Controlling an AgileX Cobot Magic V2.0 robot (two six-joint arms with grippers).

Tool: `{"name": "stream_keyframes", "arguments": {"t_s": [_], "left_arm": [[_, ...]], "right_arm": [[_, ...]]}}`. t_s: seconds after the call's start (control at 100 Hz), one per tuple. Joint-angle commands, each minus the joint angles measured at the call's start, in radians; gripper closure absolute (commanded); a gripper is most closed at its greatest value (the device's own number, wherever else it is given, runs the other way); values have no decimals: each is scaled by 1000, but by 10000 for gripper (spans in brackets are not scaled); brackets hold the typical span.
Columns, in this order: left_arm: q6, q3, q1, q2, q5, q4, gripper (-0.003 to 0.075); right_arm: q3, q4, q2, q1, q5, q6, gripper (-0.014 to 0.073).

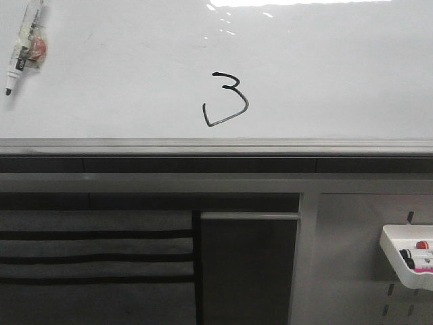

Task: Write number 3 on whiteboard

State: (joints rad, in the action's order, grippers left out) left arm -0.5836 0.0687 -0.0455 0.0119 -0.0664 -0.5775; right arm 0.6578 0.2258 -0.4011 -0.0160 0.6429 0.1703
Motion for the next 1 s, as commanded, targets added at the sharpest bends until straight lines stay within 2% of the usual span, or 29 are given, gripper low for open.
{"name": "stream_keyframes", "arguments": {"t_s": [0.0, 0.1, 0.16, 0.19, 0.99], "left_arm": [[148, -4, 4, -49, 83, 126, 738], [488, -54, 8, -46, 103, 420, 738], [584, -81, 8, -48, 124, 522, 738], [584, -76, 8, -48, 88, 532, 738], [584, -78, 8, -48, 88, 545, 738]], "right_arm": [[24, 8, -7, -7, -80, 1, 668], [24, 8, -9, -7, -80, 1, 668], [24, 8, -9, -7, -80, 1, 668], [24, 8, -9, -7, -80, 1, 668], [24, 8, -9, -7, -80, 1, 668]]}}
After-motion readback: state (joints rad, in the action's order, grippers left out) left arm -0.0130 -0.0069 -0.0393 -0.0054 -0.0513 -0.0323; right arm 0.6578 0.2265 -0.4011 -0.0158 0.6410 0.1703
